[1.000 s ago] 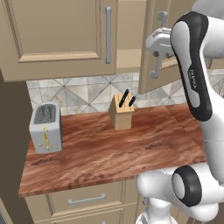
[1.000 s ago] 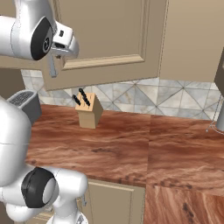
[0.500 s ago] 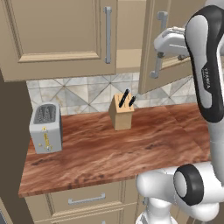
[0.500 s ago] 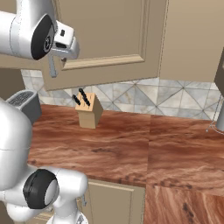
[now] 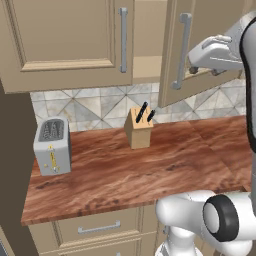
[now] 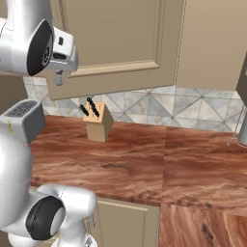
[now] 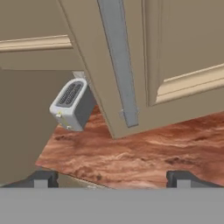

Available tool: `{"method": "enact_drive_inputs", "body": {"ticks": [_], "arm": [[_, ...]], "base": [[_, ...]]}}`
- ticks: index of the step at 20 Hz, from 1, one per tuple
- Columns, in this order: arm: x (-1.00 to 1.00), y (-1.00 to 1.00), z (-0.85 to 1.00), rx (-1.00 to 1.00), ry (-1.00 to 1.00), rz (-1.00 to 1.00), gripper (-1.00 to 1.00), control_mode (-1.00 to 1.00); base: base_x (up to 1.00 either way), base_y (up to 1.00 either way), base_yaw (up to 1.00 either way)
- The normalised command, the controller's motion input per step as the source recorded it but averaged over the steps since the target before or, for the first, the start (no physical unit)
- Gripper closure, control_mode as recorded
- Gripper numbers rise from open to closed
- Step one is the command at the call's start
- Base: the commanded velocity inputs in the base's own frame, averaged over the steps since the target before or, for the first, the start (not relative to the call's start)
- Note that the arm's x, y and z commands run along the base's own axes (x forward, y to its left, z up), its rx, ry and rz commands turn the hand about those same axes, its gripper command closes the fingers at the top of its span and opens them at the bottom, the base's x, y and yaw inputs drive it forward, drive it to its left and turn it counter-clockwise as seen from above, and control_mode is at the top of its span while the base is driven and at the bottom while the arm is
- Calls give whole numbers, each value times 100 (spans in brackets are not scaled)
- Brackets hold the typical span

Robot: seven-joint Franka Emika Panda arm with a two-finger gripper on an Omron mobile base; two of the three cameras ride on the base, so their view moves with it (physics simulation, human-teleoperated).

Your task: Open the cabinet, pick the kettle from the cabinet, and place it in the sink.

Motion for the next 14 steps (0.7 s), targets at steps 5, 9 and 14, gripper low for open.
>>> {"method": "enact_drive_inputs", "body": {"ticks": [5,9,14], "arm": [[-63,47,0,-3,-2,5,-100,-100],[-62,53,3,-18,-9,2,-100,-100],[-53,31,6,-25,-11,0,-100,-100]], "base": [[0,0,0],[0,0,0],[0,0,0]]}}
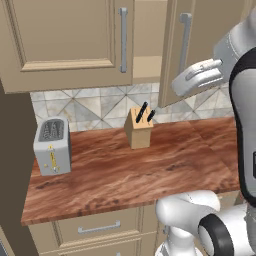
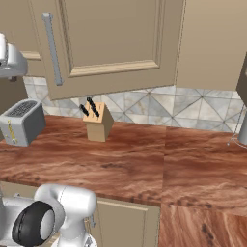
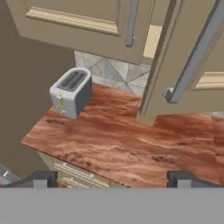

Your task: Open the cabinet, pick the kettle from the cabinet, and place it in the sink.

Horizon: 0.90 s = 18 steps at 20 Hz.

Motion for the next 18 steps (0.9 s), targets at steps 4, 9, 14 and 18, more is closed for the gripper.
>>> {"method": "enact_drive_inputs", "body": {"ticks": [4,9,14,18], "arm": [[-51,1,4,-28,-12,0,-100,-100],[-34,0,2,-29,-3,0,-100,-100],[-5,0,3,-20,0,0,-100,-100],[1,0,0,-16,0,0,-100,-100]], "base": [[0,0,0],[0,0,0],[0,0,0],[0,0,0]]}}
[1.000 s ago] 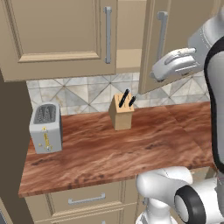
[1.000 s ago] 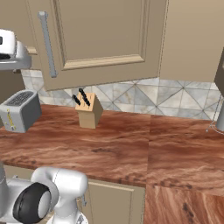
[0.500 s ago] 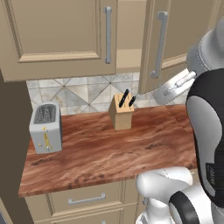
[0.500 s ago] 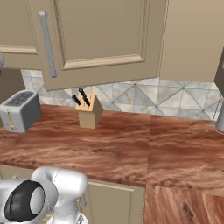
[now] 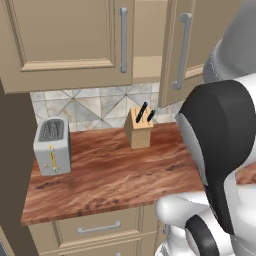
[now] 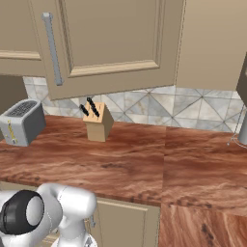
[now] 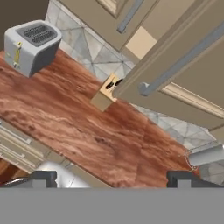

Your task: Open the cabinet, pick the kettle from the cabinet, and place it in the sink.

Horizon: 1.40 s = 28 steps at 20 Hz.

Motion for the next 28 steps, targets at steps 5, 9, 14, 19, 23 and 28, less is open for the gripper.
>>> {"method": "enact_drive_inputs", "body": {"ticks": [5,9,14,19,23,28], "arm": [[25,0,-5,-19,0,-1,-100,-100],[45,0,-29,-22,0,0,-100,-100],[45,0,-33,-25,0,0,-100,-100],[38,12,-28,-19,0,0,-100,-100],[49,23,-9,-16,0,0,-100,-100],[43,31,0,-11,3,-1,-100,-100]], "base": [[0,0,0],[0,0,0],[0,0,0],[0,0,0],[0,0,0],[0,0,0]]}}
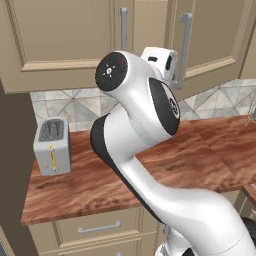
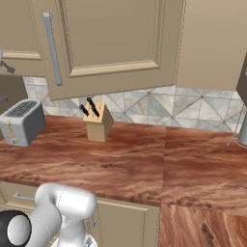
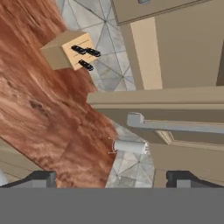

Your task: Open the cabinet, pick the kettle from the cabinet, and place it in the sink.

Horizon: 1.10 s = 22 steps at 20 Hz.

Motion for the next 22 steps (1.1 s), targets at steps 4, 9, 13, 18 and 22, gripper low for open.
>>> {"method": "enact_drive_inputs", "body": {"ticks": [4,9,13,18,22], "arm": [[33,22,0,-9,5,-5,-100,-100],[25,15,0,-5,3,-12,-100,-100],[9,7,0,-3,1,-14,-100,-100],[25,0,0,-2,4,-13,-100,-100],[23,0,0,-3,1,-10,-100,-100]], "base": [[0,0,0],[0,0,0],[0,0,0],[0,0,0],[0,0,0]]}}
